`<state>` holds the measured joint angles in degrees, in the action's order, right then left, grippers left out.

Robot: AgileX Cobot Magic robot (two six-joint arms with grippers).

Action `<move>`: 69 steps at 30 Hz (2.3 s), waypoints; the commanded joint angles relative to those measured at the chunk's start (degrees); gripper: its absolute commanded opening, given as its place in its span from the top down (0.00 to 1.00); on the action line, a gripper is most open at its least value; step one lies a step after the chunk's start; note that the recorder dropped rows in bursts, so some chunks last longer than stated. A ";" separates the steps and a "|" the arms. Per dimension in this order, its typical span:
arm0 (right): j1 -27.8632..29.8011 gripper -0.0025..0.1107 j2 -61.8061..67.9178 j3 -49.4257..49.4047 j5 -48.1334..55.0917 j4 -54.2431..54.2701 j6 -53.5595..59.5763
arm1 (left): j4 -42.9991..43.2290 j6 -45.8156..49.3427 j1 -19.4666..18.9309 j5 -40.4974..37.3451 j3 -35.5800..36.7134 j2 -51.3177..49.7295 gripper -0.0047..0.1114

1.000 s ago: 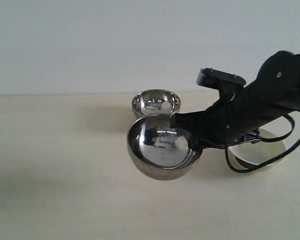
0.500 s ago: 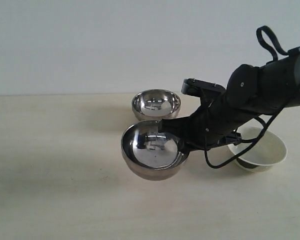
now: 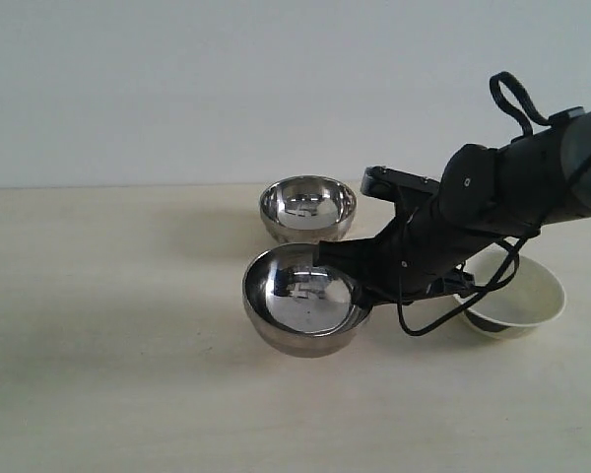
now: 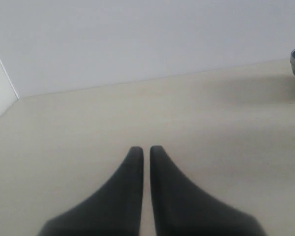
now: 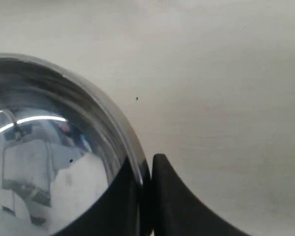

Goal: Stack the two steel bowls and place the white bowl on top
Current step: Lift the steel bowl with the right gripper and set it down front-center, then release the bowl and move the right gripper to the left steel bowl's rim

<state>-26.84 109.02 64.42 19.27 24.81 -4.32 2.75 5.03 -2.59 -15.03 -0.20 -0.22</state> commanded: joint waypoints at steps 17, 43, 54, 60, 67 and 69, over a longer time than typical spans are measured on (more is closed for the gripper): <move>-0.03 0.98 1.99 0.26 -0.93 -3.99 -4.72 | -0.39 -0.56 -0.14 0.46 0.20 0.22 0.93; -0.03 0.56 -5.62 0.26 -0.03 -5.64 -3.86 | -0.39 -0.56 -0.14 0.46 0.20 0.22 0.93; 1.91 0.56 -10.51 0.72 -0.59 -10.44 -6.10 | -0.39 -0.56 -0.14 0.46 0.20 0.22 0.93; 4.60 0.56 -8.60 7.39 -0.44 -10.44 -6.33 | -0.39 -0.56 -0.14 0.46 0.20 0.22 0.93; 4.60 0.56 4.28 21.34 2.75 -10.21 -7.14 | -0.39 -0.56 -0.14 0.46 0.20 0.22 0.93; 4.60 0.56 7.13 24.30 2.85 -10.21 -7.68 | -0.39 -0.56 -0.14 0.46 0.20 0.22 0.93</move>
<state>-22.67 112.67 85.06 21.61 15.04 -11.34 2.75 5.03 -2.59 -15.03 -0.20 -0.22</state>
